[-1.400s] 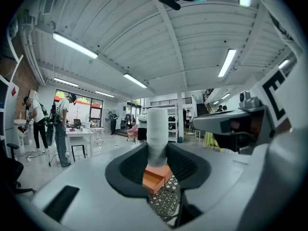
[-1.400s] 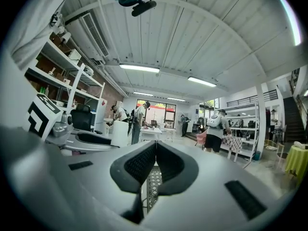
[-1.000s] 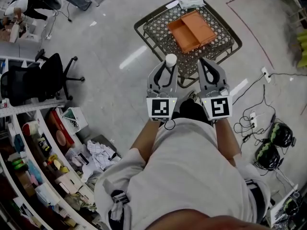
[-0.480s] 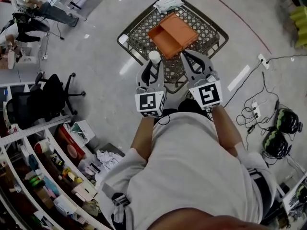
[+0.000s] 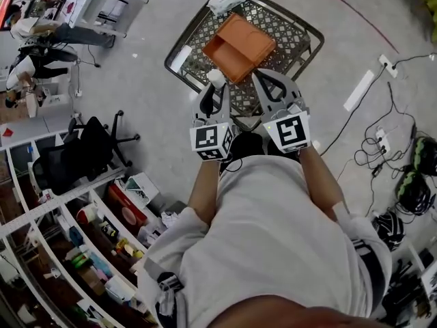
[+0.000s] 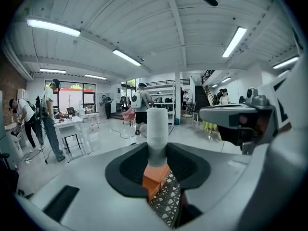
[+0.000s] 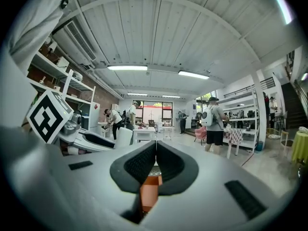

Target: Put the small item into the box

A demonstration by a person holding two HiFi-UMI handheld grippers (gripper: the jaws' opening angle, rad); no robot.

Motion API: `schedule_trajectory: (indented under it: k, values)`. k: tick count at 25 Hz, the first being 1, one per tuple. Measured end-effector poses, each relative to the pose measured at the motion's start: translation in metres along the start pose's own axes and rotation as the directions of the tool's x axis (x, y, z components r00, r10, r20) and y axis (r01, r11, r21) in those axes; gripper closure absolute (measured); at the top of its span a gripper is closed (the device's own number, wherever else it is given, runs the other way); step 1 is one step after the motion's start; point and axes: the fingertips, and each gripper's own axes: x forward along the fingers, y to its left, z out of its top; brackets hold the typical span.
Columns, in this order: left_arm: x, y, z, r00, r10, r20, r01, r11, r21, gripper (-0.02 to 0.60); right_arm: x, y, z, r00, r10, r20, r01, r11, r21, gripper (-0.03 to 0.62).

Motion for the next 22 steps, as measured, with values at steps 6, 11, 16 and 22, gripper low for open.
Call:
schedule_trajectory:
  k: [6,11,16,22]
  values:
    - [0.024,0.004,-0.010,0.999,-0.022,-0.025,0.022,0.999,-0.023,0.456,0.012,-0.020,-0.023,0.998,-0.024,-0.049,0.025,0.999,0.024,0.589]
    - [0.046,0.026,-0.030,0.997,-0.051,-0.061,0.045,0.994,-0.099,0.456,0.035,-0.019,-0.038,0.994,-0.035,-0.101,0.038,0.999,0.021,0.589]
    - [0.082,0.047,-0.056,0.987,-0.097,-0.127,0.078,0.985,-0.153,0.456,0.065,-0.020,-0.059,0.986,-0.042,-0.161,0.052,0.997,0.059,0.589]
    - [0.130,0.064,-0.099,0.959,-0.160,-0.236,0.093,0.958,-0.271,0.456,0.105,-0.032,-0.097,0.960,-0.076,-0.269,0.103,0.991,0.089,0.589]
